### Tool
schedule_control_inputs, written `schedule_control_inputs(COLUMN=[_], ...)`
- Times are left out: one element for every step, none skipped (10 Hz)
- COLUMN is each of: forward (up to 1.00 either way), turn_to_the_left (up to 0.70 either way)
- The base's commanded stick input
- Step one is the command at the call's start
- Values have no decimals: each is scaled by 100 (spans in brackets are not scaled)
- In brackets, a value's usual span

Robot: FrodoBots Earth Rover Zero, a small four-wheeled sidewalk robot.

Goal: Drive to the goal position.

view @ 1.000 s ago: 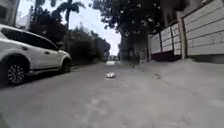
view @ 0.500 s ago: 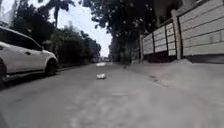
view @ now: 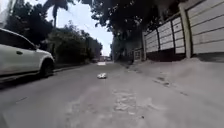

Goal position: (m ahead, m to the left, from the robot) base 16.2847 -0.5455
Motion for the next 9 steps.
schedule_control_inputs(forward=[100, 100, 100, 100, 100, 100, 100, 100, 100], turn_to_the_left=[0, 0, -3, -14, -32, -7, 0, 0, 0])
